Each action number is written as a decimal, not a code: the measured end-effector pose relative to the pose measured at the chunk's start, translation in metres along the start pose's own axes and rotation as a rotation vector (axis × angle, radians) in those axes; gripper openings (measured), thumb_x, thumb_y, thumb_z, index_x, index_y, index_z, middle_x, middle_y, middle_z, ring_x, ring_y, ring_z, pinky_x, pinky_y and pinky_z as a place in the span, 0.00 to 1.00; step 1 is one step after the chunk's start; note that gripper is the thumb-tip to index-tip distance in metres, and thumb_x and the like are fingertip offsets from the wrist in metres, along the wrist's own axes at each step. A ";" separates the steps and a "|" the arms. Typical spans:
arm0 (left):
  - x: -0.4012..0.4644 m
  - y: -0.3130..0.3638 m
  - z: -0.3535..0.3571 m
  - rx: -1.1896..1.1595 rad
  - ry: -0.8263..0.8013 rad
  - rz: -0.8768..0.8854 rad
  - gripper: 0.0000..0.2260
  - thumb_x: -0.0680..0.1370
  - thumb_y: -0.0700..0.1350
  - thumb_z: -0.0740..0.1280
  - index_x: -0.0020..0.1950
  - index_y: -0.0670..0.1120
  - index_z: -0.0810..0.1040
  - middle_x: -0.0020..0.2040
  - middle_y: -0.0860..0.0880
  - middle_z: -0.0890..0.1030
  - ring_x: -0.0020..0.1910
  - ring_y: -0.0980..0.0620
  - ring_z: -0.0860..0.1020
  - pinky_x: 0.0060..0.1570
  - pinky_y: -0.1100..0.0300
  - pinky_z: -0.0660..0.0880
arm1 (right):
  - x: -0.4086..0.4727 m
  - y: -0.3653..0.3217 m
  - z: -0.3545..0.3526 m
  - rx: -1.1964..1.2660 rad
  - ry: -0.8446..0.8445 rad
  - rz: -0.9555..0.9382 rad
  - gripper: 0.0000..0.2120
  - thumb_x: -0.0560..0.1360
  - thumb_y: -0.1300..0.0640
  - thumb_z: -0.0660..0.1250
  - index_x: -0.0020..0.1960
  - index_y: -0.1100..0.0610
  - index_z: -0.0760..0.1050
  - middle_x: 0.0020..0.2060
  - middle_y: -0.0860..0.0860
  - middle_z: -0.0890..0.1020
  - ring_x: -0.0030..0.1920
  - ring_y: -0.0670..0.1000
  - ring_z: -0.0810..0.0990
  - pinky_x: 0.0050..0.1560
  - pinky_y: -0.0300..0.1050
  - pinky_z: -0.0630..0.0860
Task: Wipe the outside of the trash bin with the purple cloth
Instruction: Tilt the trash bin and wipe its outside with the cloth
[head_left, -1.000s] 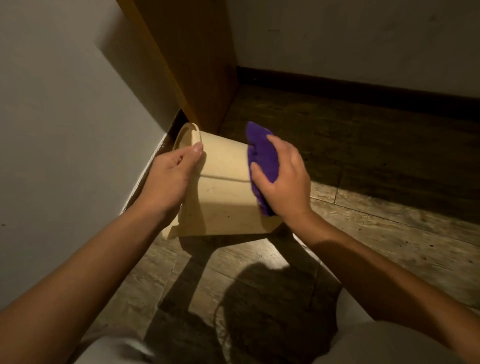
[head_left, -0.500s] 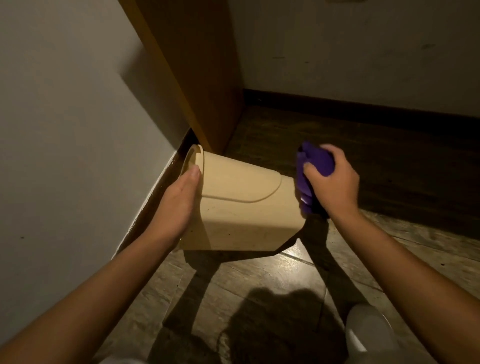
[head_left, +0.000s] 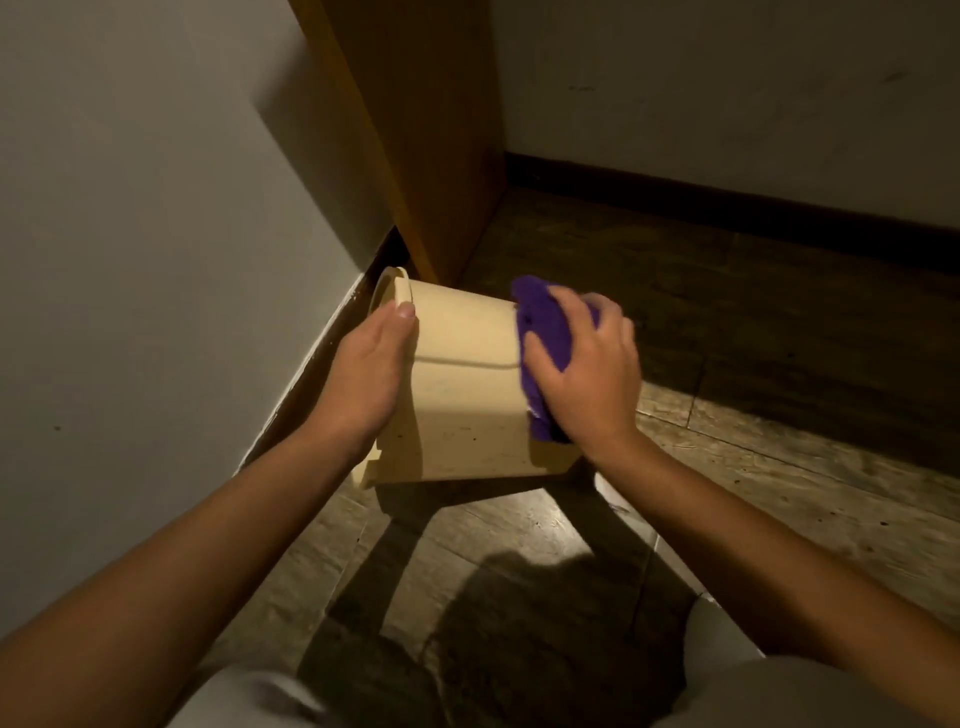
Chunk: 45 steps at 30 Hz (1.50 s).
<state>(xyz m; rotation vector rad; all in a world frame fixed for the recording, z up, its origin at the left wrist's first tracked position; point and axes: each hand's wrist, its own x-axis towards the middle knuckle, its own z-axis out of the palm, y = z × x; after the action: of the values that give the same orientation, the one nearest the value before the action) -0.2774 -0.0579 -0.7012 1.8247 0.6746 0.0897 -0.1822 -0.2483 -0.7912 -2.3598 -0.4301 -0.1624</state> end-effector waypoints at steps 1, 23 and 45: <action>0.000 -0.002 -0.001 -0.011 -0.005 -0.007 0.20 0.80 0.65 0.56 0.62 0.57 0.79 0.47 0.65 0.83 0.45 0.65 0.82 0.44 0.55 0.73 | 0.002 0.016 -0.001 -0.012 0.001 0.076 0.27 0.79 0.38 0.62 0.75 0.46 0.67 0.68 0.57 0.72 0.63 0.58 0.73 0.56 0.52 0.74; -0.002 0.006 0.026 -0.171 -0.285 -0.041 0.20 0.83 0.62 0.54 0.73 0.60 0.71 0.65 0.54 0.82 0.64 0.54 0.80 0.62 0.49 0.77 | -0.011 -0.048 0.002 0.053 0.045 -0.296 0.25 0.81 0.42 0.63 0.76 0.48 0.68 0.73 0.56 0.70 0.64 0.57 0.72 0.58 0.52 0.74; 0.006 0.001 0.021 -0.271 -0.228 -0.153 0.17 0.83 0.62 0.56 0.69 0.61 0.73 0.57 0.55 0.86 0.56 0.54 0.84 0.41 0.61 0.82 | -0.019 -0.011 0.007 0.189 -0.059 -0.068 0.32 0.78 0.45 0.67 0.79 0.43 0.61 0.77 0.51 0.63 0.71 0.56 0.67 0.60 0.48 0.72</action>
<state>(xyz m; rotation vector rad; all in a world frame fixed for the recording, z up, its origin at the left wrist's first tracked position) -0.2640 -0.0727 -0.7090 1.4912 0.6062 -0.1215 -0.2041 -0.2411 -0.7945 -2.1703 -0.5313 -0.0800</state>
